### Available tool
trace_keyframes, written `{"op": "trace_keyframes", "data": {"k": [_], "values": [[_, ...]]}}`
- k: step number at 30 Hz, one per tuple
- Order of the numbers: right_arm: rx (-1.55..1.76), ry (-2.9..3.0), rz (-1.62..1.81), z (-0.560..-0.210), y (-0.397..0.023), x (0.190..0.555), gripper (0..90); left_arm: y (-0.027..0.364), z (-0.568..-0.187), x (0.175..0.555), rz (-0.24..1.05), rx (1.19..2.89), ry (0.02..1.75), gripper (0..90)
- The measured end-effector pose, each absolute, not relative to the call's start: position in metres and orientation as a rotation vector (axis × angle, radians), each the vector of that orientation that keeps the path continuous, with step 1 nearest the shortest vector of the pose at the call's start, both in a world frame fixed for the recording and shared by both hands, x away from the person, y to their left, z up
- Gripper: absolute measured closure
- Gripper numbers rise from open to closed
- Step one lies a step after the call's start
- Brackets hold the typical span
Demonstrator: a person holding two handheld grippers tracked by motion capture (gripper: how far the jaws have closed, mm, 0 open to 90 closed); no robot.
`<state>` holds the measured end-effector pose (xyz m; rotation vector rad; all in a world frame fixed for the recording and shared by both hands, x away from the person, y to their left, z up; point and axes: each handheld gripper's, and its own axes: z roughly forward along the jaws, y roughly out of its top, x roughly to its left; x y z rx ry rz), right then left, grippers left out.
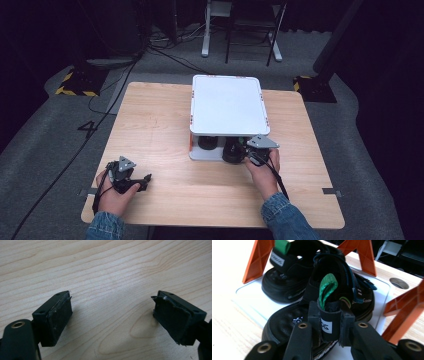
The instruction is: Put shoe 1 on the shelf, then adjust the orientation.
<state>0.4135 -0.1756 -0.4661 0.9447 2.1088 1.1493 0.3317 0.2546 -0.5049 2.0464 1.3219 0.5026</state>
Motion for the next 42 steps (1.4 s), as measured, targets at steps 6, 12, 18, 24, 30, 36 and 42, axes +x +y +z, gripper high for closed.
{"op": "trace_keyframes", "data": {"k": [6,12,18,24,30,36,42], "values": [[0.957,2.106,1.192,-0.465,-0.179,0.408,48.1,0.255,-0.505,0.332,0.503,2.047,1.321,15.4],[0.898,2.080,1.273,-0.454,-0.185,0.377,40.1,0.255,-0.505,0.332,0.503,2.047,1.321,15.4],[0.910,2.237,1.350,-0.459,-0.192,0.343,57.1,0.255,-0.505,0.332,0.503,2.047,1.321,15.4],[0.949,2.287,1.282,-0.473,-0.189,0.340,55.3,0.254,-0.505,0.332,0.504,2.047,1.323,15.4],[0.972,2.304,1.254,-0.482,-0.183,0.346,55.4,0.255,-0.505,0.332,0.507,2.047,1.319,15.3],[0.967,2.309,1.227,-0.488,-0.176,0.352,57.0,0.254,-0.505,0.332,0.507,2.046,1.320,15.3],[0.988,2.290,1.235,-0.490,-0.173,0.369,67.4,0.254,-0.505,0.332,0.507,2.049,1.318,15.4]]}}
